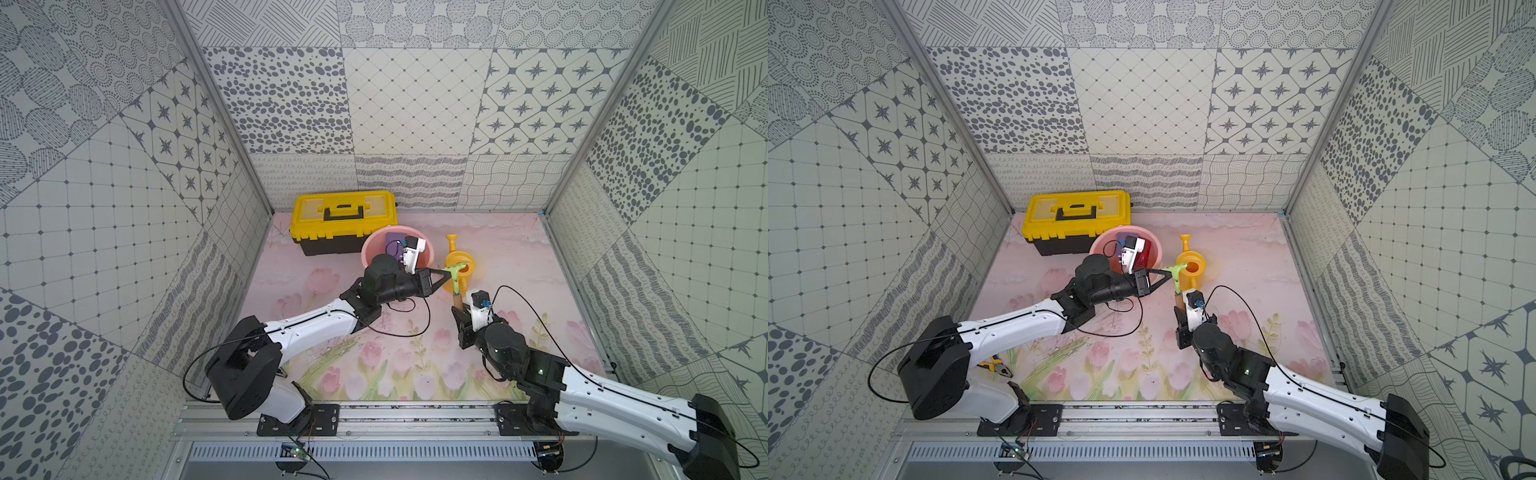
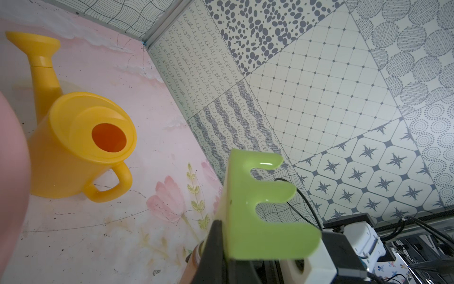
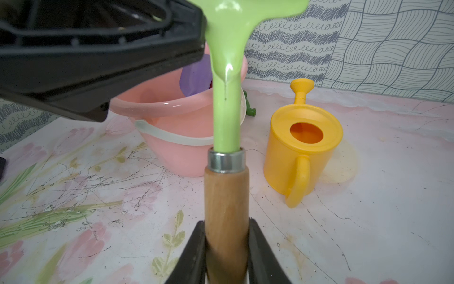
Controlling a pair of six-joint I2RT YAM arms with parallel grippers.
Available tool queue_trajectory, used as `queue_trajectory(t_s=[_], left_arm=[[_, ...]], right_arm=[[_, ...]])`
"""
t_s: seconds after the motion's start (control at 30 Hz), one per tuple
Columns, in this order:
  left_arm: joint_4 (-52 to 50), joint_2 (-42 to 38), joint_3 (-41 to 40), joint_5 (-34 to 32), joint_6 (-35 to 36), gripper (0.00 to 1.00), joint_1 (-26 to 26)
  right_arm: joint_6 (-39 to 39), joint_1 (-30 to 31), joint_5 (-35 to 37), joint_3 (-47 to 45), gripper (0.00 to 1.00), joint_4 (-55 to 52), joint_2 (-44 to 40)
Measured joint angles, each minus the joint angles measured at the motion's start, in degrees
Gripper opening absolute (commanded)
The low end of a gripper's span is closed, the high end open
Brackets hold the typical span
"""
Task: Organize the gardening tools
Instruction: Place the gardening tool in the container.
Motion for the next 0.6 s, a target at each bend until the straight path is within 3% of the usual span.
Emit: queue_trajectory(t_s=[0.13, 0.4, 0.53, 0.6], left_arm=[[-0.17, -0.22, 0.00, -0.17, 0.00, 0.20, 0.00], [0.00, -0.07, 0.07, -0.83, 0.00, 0.20, 0.00], [0.70, 0.35, 0.07, -0.98, -0.11, 0.15, 0.00], [1.07, 0.68, 0.07, -1.27, -0.57, 0.00, 0.00]], right_arm=[[0.09, 0.00, -0.39, 0.00, 0.00, 0.26, 0.17], [0.37, -0.04, -0.74, 0.00, 0.00, 1.49, 1.18], [0.37, -0.09, -0.83, 0.00, 0.00, 1.64, 1.22], [0.42, -0.09, -0.79, 0.00, 0.00, 1.75, 1.33]])
